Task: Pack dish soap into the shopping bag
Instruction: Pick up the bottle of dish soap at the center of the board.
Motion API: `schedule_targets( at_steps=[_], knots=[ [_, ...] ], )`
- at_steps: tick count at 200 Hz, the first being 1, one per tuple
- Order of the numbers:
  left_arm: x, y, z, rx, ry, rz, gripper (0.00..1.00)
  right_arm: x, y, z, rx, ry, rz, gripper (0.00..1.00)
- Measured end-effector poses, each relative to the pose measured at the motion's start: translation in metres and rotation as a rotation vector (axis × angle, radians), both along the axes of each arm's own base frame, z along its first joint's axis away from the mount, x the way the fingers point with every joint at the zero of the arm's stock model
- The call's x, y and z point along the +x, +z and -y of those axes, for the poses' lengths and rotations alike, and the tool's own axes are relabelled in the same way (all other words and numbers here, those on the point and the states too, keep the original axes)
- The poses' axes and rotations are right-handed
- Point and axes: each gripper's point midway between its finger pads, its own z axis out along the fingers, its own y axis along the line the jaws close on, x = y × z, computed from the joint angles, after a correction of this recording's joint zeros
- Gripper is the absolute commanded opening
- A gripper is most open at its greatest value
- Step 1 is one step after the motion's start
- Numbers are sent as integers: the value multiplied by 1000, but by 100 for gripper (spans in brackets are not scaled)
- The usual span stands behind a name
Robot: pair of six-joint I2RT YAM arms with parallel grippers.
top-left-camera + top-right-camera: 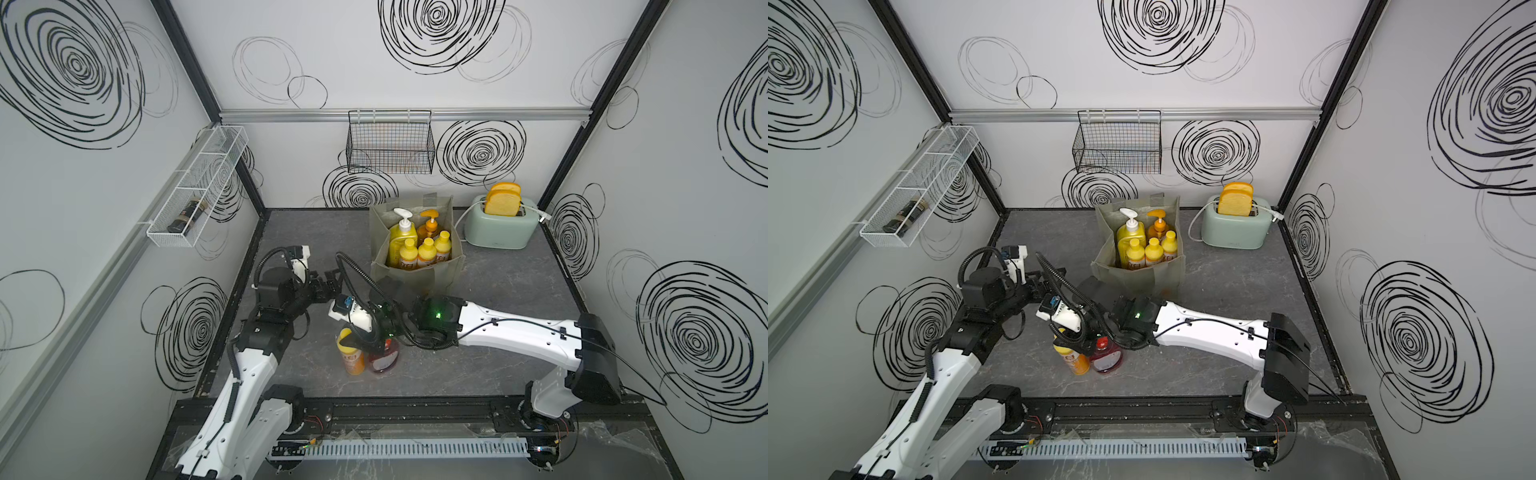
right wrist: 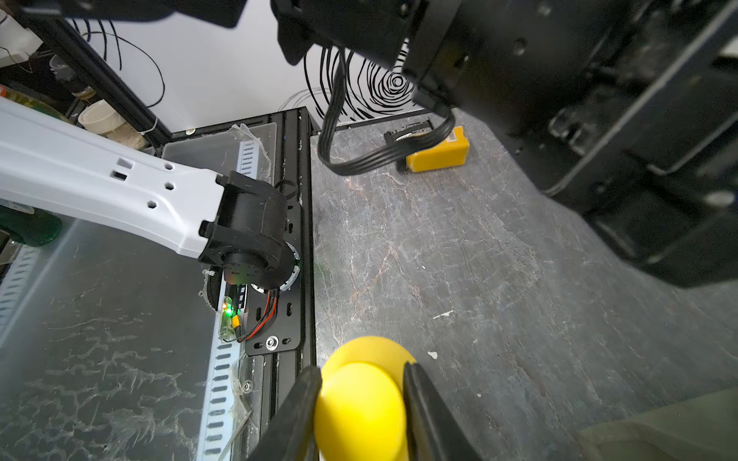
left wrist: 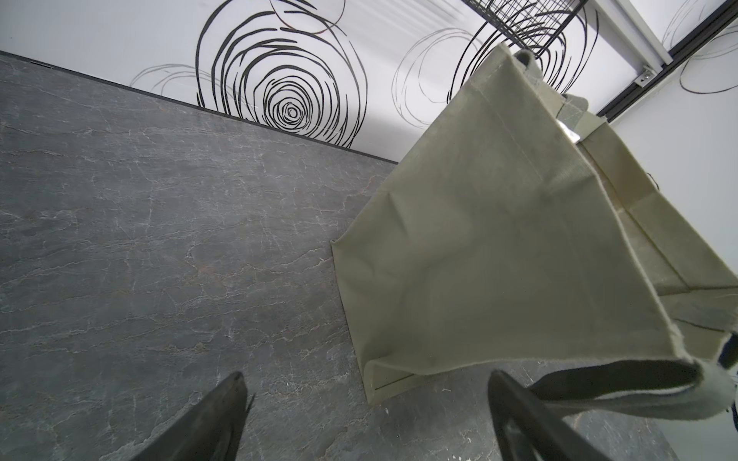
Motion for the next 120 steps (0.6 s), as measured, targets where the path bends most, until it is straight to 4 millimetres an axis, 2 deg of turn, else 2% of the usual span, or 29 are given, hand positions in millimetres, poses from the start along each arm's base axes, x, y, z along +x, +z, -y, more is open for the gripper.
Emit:
schedule_targets(
  at_steps=[18, 73, 120],
  knots=[
    [0, 0, 0, 0, 0, 0, 96, 0, 0, 0, -1, -3, 3, 37],
    [0, -1, -1, -1, 3, -1, 96, 7, 1, -2, 6, -22, 36, 17],
    [1, -1, -4, 0, 15, -1, 96, 14, 3, -2, 0, -52, 41, 9]
  ],
)
